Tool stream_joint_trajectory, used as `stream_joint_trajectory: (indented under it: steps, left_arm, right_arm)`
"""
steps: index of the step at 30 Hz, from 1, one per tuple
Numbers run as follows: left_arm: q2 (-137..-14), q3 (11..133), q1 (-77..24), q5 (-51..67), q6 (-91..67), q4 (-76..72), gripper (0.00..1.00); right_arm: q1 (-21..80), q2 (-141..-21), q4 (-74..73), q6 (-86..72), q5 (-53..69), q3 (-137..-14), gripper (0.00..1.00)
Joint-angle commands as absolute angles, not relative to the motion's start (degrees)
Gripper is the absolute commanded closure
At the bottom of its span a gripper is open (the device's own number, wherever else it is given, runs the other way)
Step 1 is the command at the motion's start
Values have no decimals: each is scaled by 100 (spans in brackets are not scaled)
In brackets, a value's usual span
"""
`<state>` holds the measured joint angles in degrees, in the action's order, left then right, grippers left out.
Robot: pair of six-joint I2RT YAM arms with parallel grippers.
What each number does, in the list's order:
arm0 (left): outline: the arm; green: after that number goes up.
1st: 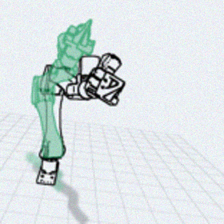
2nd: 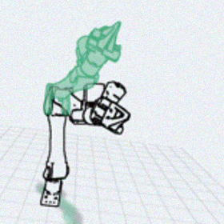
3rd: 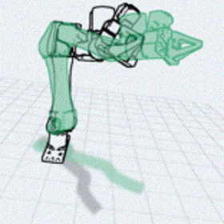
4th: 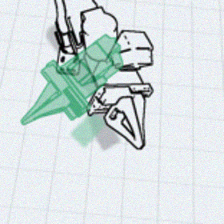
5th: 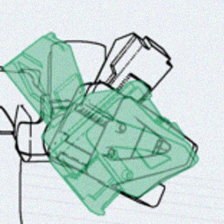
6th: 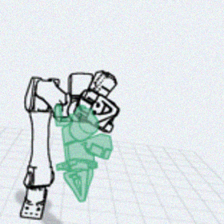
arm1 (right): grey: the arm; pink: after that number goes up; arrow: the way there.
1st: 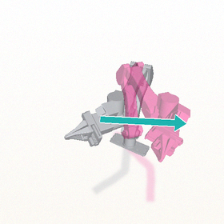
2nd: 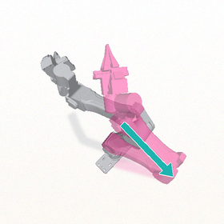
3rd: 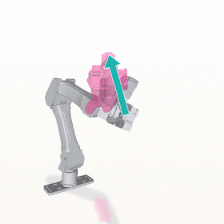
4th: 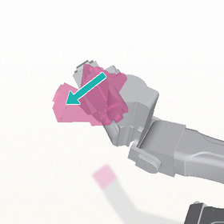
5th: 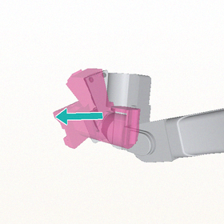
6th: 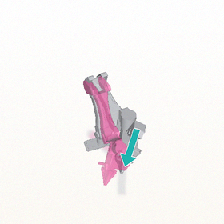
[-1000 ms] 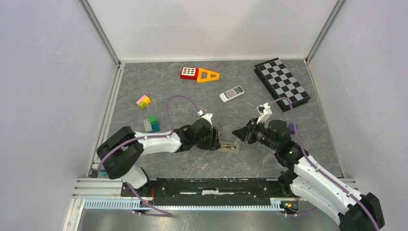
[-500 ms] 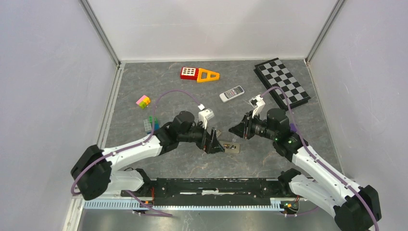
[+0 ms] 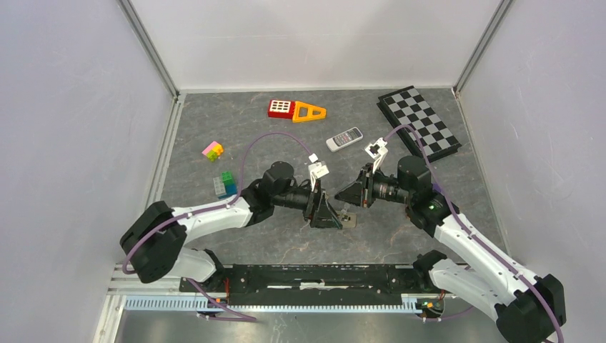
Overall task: Unload the batteries from the remote control
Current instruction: Adjust the screwdriver.
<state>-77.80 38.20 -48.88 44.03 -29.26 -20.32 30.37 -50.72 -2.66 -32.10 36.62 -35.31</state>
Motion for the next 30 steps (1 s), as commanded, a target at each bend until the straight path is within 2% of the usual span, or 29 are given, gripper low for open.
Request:
stream_joint_trajectory:
  steps: [1,4,10,13,16,20,22,27,28,30]
  left_arm:
    - [-8031,4066,-4931,4746,-3272,-2741,24]
    - [-8042,4032,-4947,4688,-3297,-2808,29]
    - [-8034,4044,-4957,4541,-3340,-2868,53]
    - [-8096,4097,-4961,4631,-3358,-2862,58]
    - [-8078,4057,-4970,4675,-3344,-2874,70]
    - [-8057,4037,-4966,4729,-3193,-2723,92]
    - [-8041,4098,-4957,4811,-3009,-2477,98]
    - [-7989,4449,-4803,5234,-2120,-1210,98]
    - [-7958,4534,-4750,5332,-1907,-898,98]
    - [-7894,4711,-4647,5471,-1457,-200,98]
  right_arm:
    - [3032,-5076,-44,-3445,3833,-3806,100]
    - [3032,-5093,-43,-3592,3789,-3773,100]
    - [3032,-5104,227,-3757,3793,-3666,100]
    - [3032,-5123,276,-3831,3738,-3617,100]
    - [3032,-5141,299,-3858,3704,-3565,100]
    - [3026,-5111,290,-3673,3700,-3547,98]
    - [3014,-5113,279,-3439,3934,-3542,90]
    - [2893,-5148,248,-2741,4971,-3568,50]
    - [2848,-5159,231,-2636,5170,-3564,46]
    - [2744,-5157,184,-2501,5459,-3561,45]
